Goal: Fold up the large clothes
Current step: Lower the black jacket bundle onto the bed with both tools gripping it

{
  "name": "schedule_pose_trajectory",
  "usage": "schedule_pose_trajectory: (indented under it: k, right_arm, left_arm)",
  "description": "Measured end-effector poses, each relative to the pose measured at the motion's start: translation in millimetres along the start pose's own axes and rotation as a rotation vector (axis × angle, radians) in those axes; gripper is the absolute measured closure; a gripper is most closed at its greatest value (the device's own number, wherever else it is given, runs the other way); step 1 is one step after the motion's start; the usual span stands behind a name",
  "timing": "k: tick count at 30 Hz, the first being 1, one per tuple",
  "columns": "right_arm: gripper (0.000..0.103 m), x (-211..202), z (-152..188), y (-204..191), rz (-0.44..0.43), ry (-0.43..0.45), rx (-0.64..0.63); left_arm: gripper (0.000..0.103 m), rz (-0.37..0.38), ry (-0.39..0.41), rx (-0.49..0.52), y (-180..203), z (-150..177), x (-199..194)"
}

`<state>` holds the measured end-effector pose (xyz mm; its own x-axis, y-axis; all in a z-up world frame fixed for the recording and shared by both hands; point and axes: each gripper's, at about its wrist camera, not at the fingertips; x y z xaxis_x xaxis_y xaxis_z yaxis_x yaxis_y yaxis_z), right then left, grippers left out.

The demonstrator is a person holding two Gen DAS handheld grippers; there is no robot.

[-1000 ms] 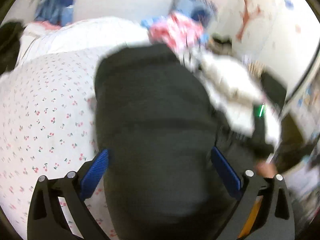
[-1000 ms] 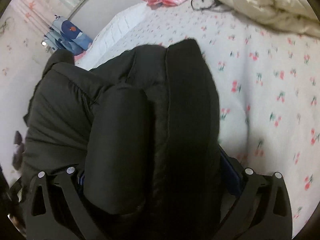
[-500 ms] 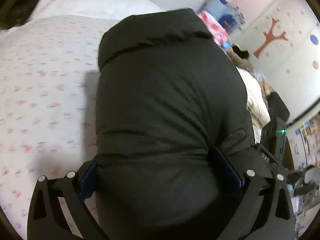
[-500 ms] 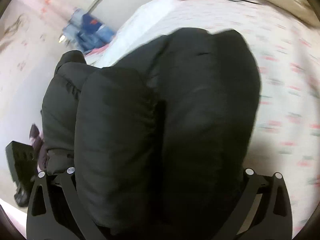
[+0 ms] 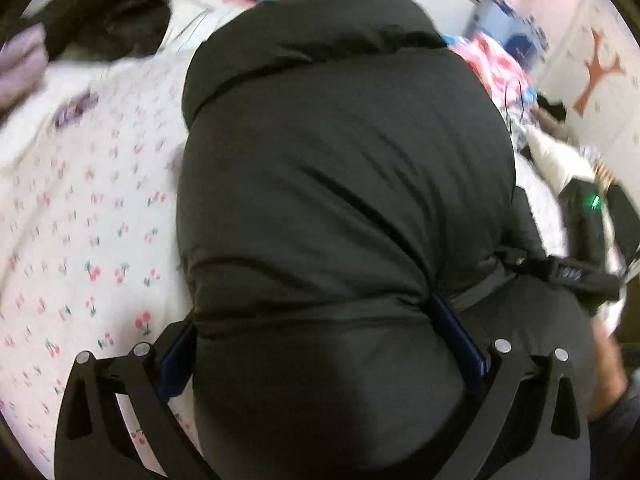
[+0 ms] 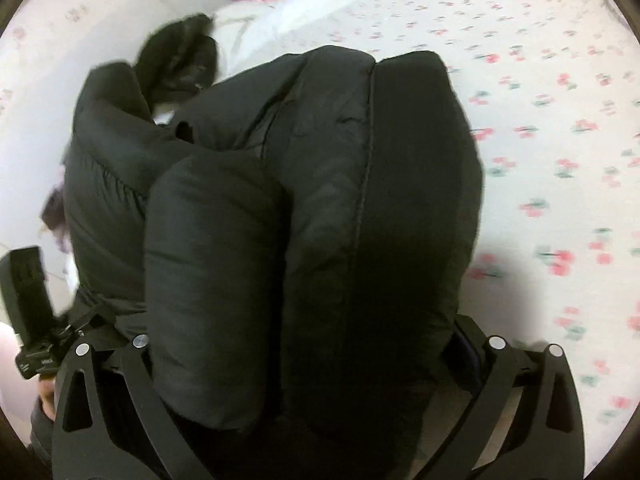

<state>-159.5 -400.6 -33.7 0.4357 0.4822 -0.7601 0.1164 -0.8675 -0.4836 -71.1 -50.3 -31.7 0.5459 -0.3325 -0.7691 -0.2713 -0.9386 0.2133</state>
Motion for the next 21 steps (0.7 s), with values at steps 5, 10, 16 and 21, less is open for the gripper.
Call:
schedule_pose_trajectory:
  k: [5, 10, 16, 21]
  right_arm:
    - [0.007, -64.9, -2.2, -34.1, 0.107, 0.139, -0.080]
    - [0.007, -58.9, -44.4, -73.9, 0.198, 0.261, -0.208]
    - [0.007, 20.4, -40.4, 12.7, 0.165, 0.107, -0.014]
    - [0.007, -43.5, -30.9, -1.4, 0.165, 0.147, -0.051]
  left_arm:
    - [0.005, -0.071, 0.061, 0.062, 18.0, 0.4, -25.2]
    - [0.005, -0.033, 0.055, 0.033, 6.0, -7.0, -23.6]
    - [0.005, 0.003, 0.057, 0.056, 13.0, -12.1, -22.3]
    - [0.005, -0.047, 0.073, 0.097, 18.7, -10.4, -26.9]
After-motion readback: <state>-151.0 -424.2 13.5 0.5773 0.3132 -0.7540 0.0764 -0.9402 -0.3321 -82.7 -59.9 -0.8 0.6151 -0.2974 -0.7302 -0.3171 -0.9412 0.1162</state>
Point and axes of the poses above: each gripper's, at about its wrist camera, not at the fingertips, and x roughly the way its jaws point, y to its right, z to its underside, and after that the axes turned 4 degrees about y, right-handed
